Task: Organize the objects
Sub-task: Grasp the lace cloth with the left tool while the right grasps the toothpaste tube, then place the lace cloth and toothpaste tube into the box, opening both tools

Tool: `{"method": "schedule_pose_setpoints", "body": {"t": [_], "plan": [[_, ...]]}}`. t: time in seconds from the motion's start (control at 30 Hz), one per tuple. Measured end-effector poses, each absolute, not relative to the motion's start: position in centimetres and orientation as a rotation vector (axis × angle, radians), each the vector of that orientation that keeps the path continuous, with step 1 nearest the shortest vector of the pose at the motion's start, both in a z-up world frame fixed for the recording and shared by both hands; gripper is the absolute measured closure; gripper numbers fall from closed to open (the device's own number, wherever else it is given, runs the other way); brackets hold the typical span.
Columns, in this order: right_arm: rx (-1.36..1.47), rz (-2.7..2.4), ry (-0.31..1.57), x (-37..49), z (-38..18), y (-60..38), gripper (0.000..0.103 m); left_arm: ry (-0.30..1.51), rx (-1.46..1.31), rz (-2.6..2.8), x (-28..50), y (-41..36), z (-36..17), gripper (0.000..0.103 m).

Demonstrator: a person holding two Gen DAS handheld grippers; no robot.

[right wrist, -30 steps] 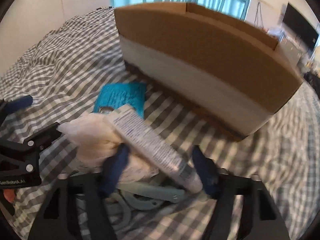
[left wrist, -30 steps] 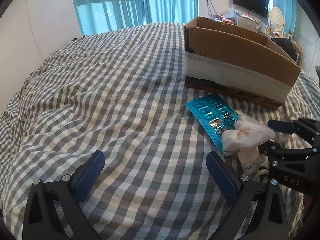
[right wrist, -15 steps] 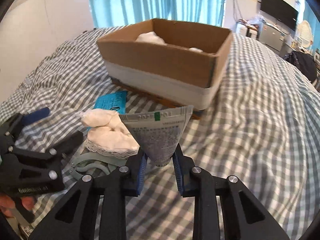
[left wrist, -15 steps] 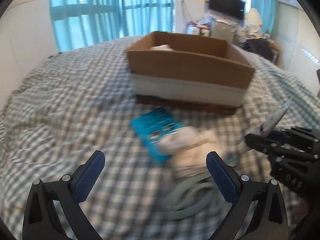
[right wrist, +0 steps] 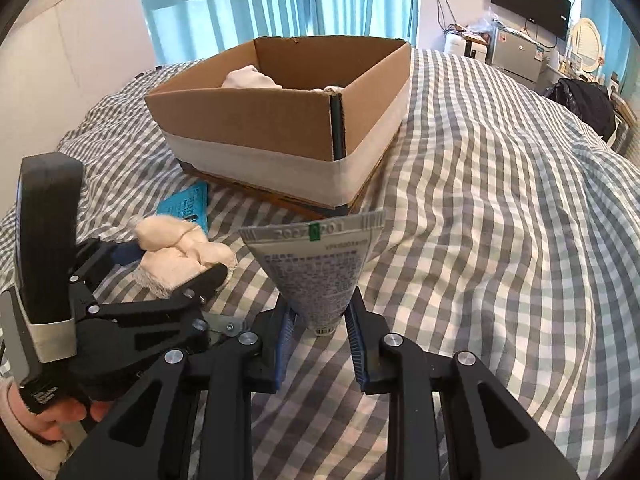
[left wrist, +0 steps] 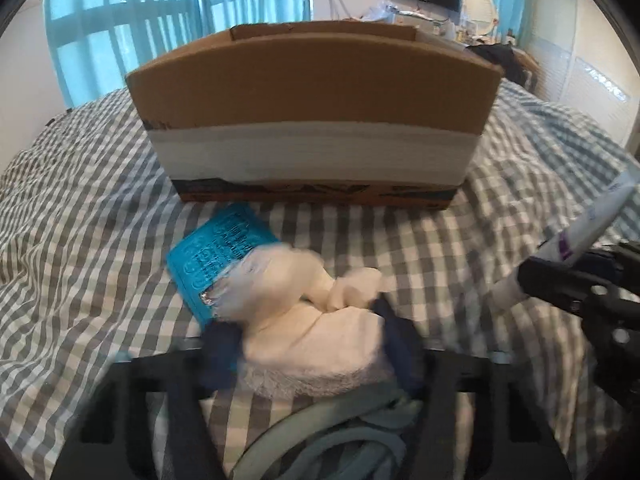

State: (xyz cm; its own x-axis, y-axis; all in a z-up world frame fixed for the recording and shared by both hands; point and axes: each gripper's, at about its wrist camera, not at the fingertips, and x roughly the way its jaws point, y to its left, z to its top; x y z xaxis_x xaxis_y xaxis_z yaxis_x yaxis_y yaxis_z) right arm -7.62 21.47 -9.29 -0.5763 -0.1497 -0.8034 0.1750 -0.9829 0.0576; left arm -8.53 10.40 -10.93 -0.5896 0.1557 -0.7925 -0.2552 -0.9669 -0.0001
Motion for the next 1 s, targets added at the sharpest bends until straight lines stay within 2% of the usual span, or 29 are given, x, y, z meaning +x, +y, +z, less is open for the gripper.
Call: {"method": "schedule_pose_setpoints", "body": {"t": [0.03, 0.13, 0.5, 0.73, 1.0], "plan": [[1.339, -2.639, 0.039, -7.5, -9.2, 21.4, 0.079, 0.147, -1.286, 2.592, -8.5, 10.3, -10.6, 0.066], [1.32, -2.652, 0.06, -6.6, -8.2, 21.0, 0.079, 0.138, -1.275, 2.592, -7.5, 9.8, -9.6, 0.075], [1.252, -2.703, 0.064, -2.1, -3.6, 21.3, 0.079, 0.117, -1.115, 2.651, -2.9, 7.8, -2.5, 0.077], [1.114, -2.743, 0.107, -2.6, 1.5, 20.7, 0.079, 0.131, -1.026, 2.667, -4.1, 7.9, 2.4, 0.077], [0.901, -2.759, 0.156, -7.2, 9.0, 19.7, 0.079, 0.087, -0.904, 2.695, -8.5, 7.3, 8.2, 0.077]]}}
